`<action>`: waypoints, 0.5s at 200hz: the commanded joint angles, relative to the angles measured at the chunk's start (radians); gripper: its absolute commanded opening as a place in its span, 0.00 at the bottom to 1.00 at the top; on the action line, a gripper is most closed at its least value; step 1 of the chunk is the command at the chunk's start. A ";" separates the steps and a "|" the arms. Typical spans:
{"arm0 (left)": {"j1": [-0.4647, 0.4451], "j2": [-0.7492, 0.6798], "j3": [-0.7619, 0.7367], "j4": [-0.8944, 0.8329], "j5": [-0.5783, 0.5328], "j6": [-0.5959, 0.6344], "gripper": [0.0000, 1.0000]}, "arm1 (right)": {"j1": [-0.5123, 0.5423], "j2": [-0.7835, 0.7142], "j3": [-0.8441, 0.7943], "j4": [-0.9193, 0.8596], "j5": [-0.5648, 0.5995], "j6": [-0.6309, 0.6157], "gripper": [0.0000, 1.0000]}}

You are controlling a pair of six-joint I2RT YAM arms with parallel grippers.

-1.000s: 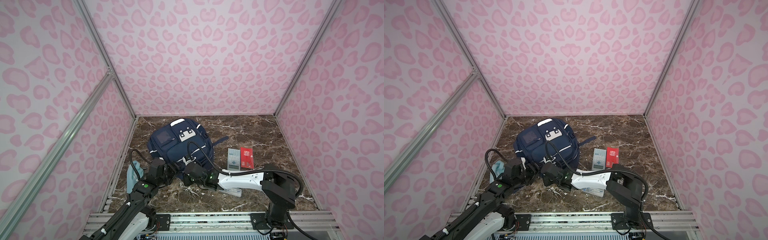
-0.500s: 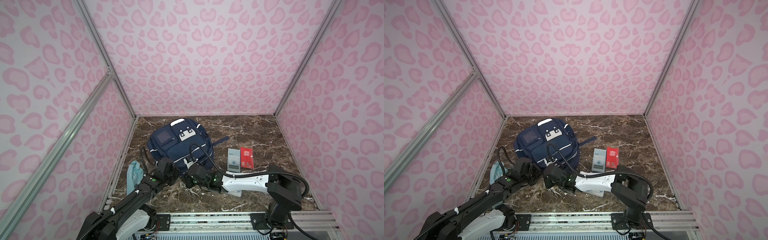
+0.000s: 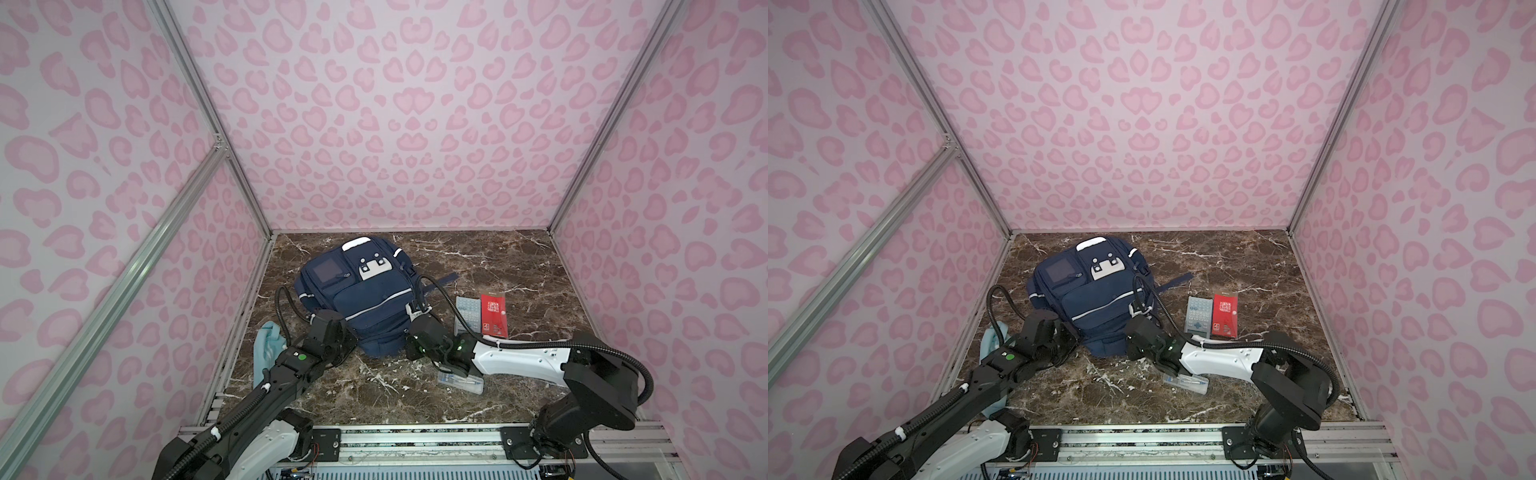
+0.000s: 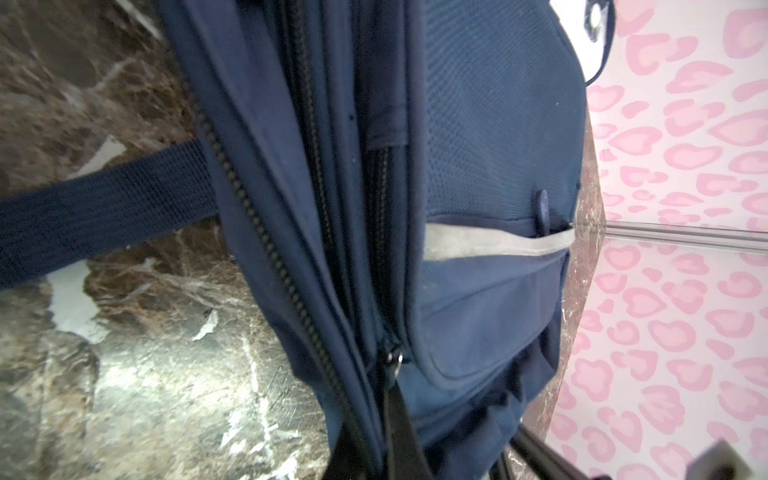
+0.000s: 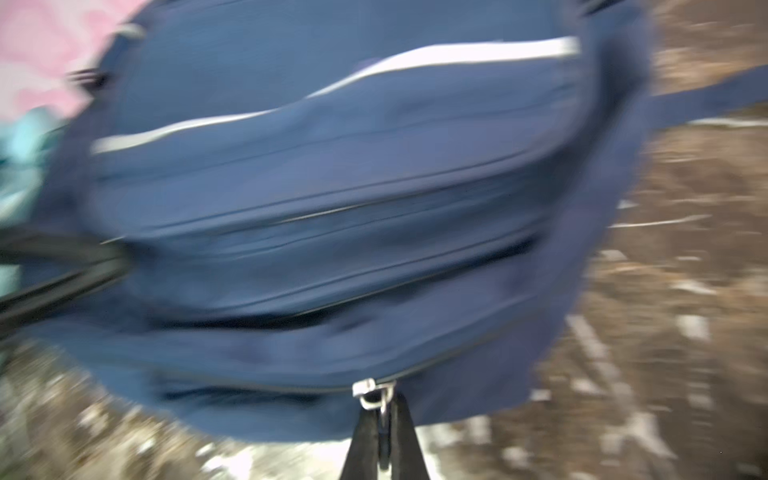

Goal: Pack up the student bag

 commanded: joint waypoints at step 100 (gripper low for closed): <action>0.244 0.085 0.135 0.010 -0.049 0.335 0.20 | 0.050 0.026 0.081 -0.195 -0.024 -0.105 0.00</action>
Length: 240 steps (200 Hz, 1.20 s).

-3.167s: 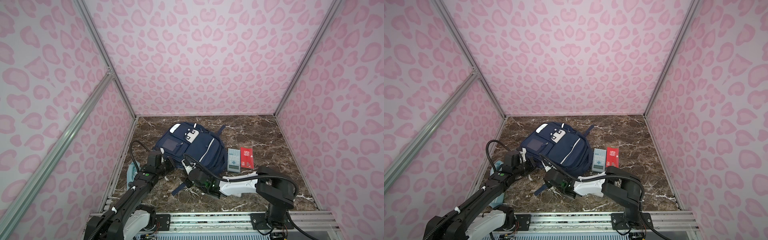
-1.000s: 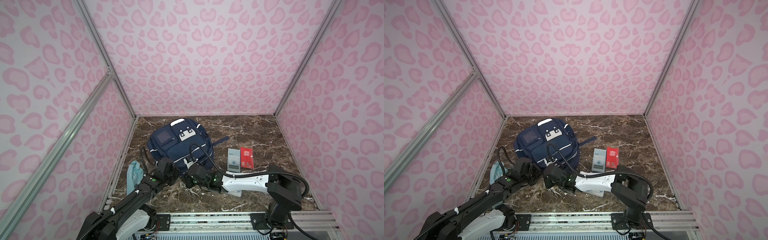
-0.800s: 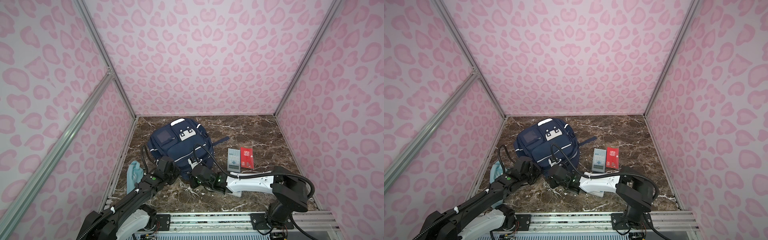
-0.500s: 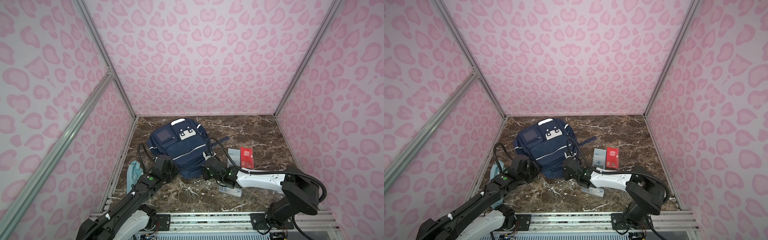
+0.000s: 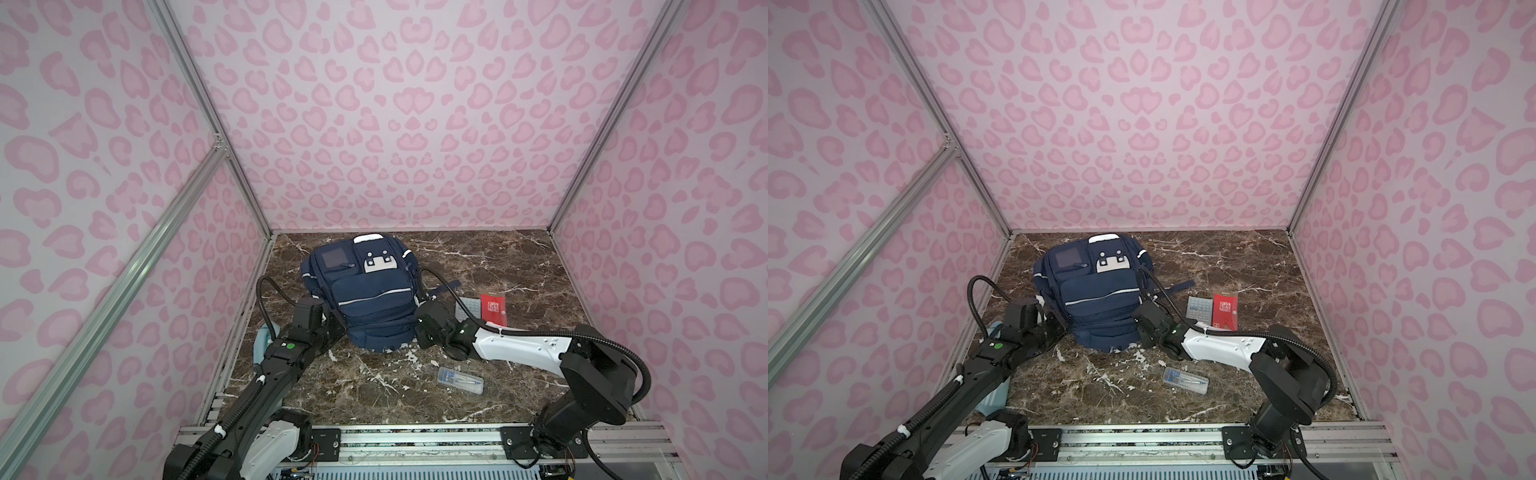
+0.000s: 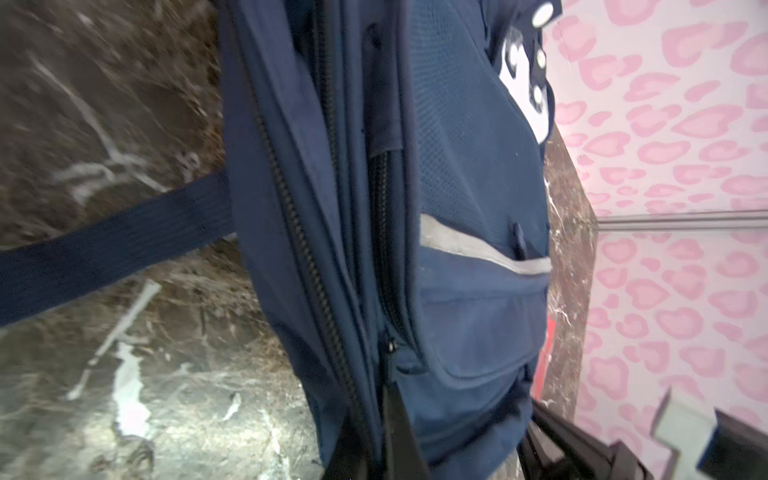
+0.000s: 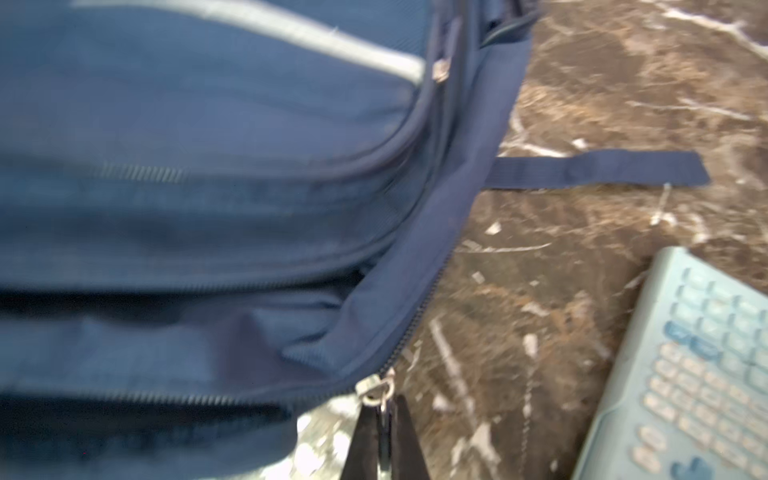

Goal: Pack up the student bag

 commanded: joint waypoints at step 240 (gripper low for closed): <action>-0.242 -0.031 -0.097 0.117 -0.062 -0.351 0.02 | 0.138 0.106 0.062 0.122 -0.076 0.088 0.00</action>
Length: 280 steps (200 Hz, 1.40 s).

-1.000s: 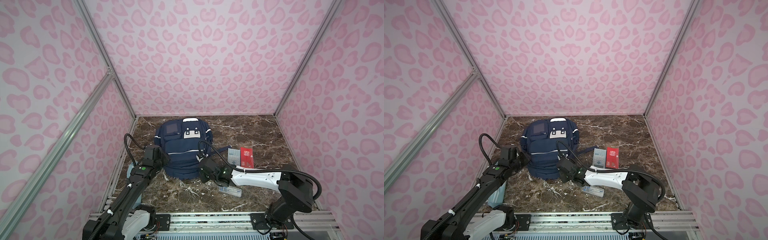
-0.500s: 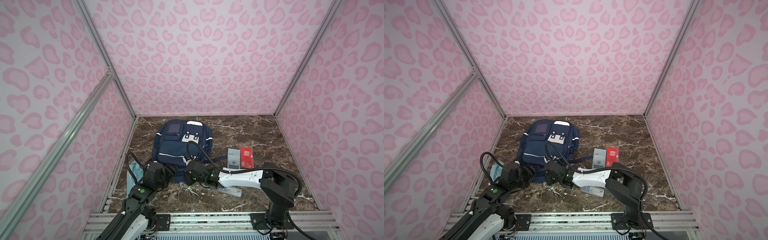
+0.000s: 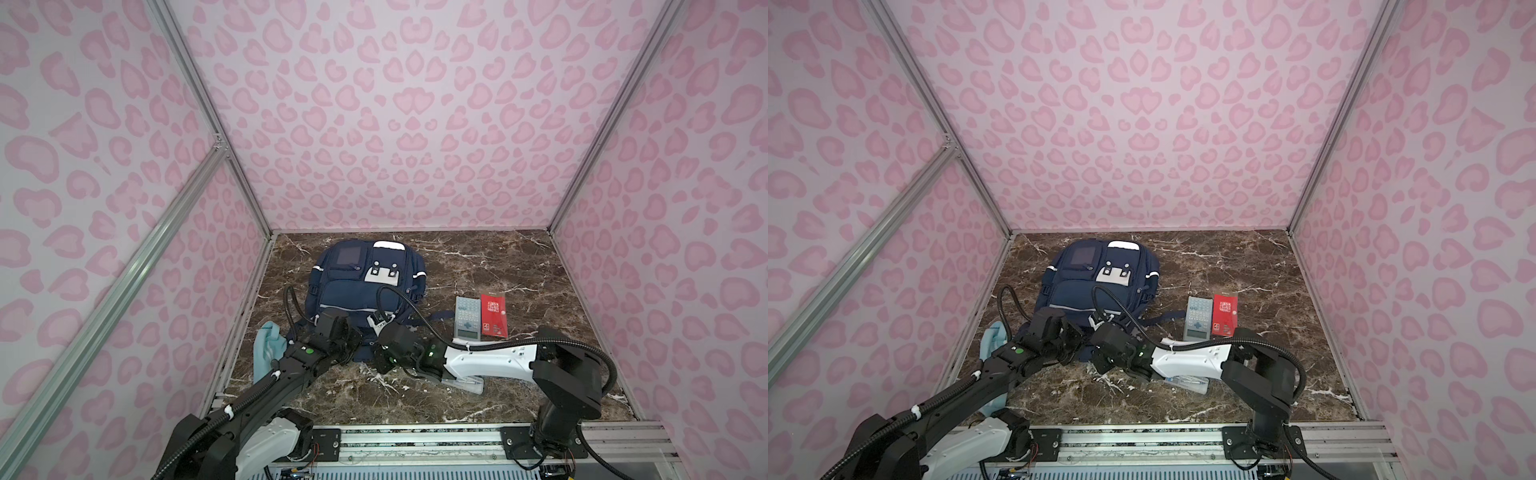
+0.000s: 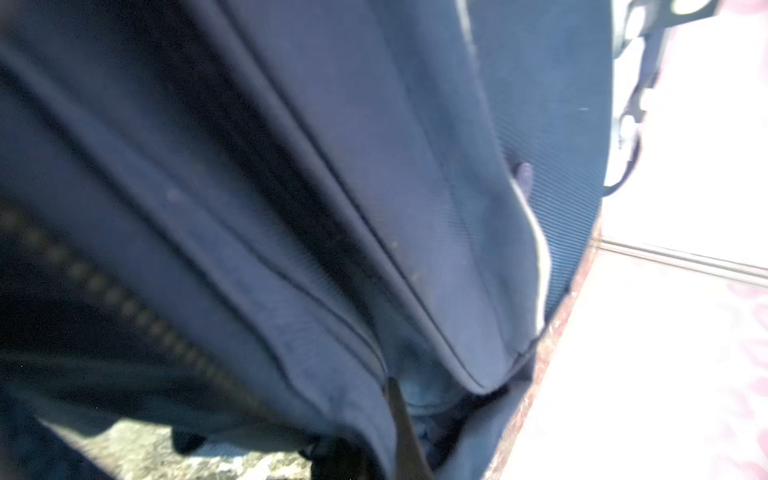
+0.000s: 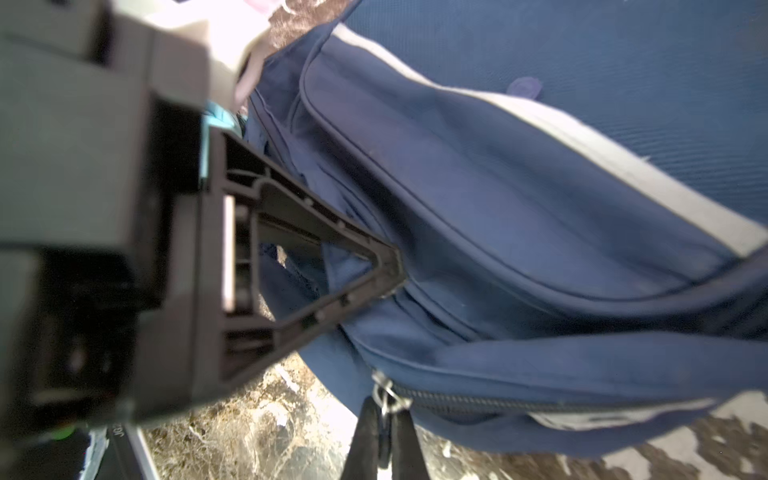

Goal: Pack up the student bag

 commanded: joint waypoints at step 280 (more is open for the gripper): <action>0.129 -0.130 0.102 -0.222 0.104 0.622 0.03 | -0.617 0.447 0.742 -0.477 -0.235 -0.137 0.86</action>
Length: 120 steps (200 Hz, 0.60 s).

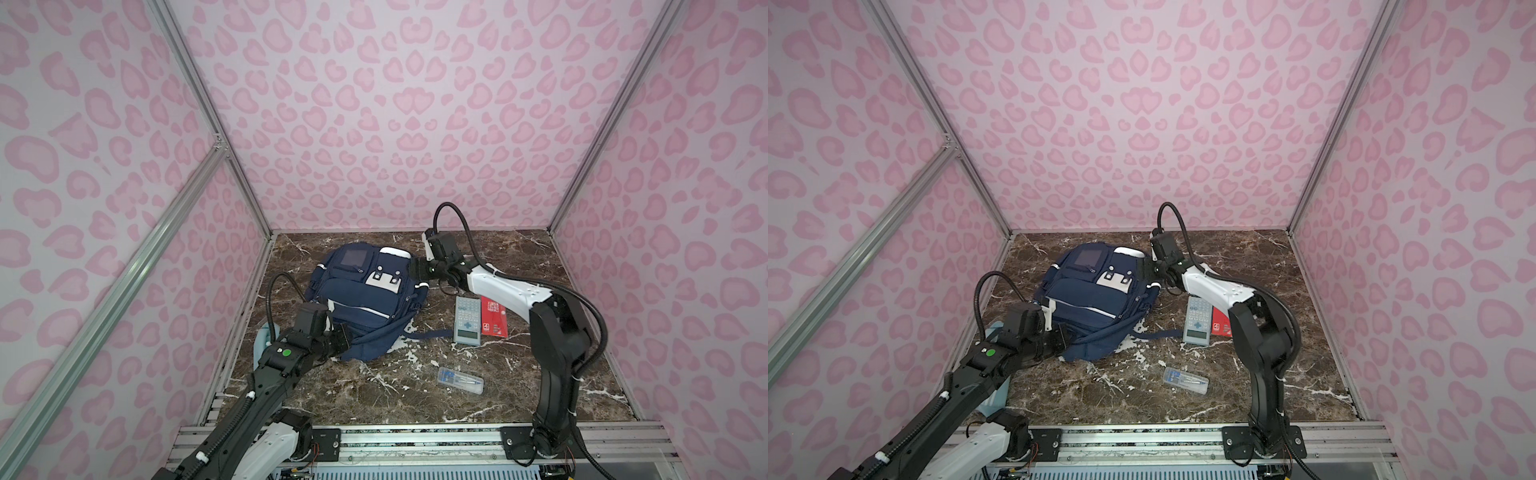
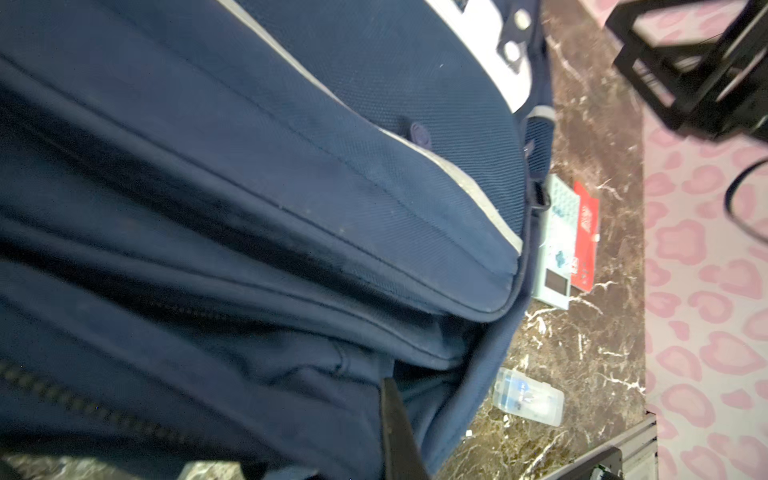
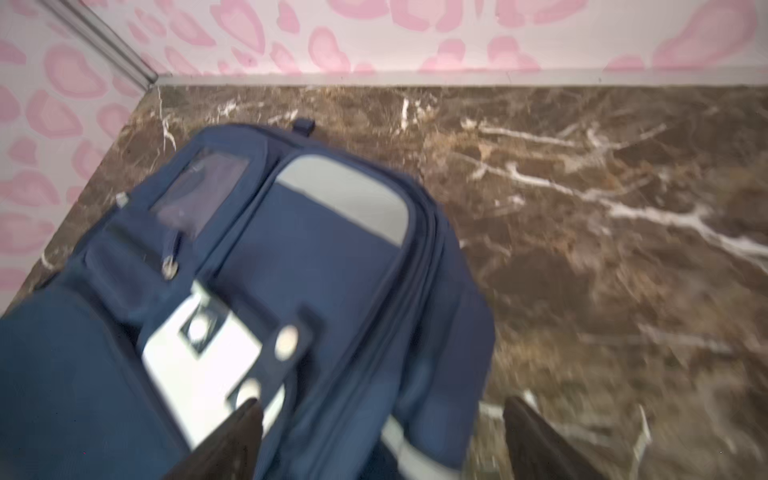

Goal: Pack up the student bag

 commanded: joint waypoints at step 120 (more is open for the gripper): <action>0.077 0.368 0.203 0.164 -0.382 0.047 0.08 | 0.062 -0.007 -0.230 -0.283 0.029 -0.052 0.79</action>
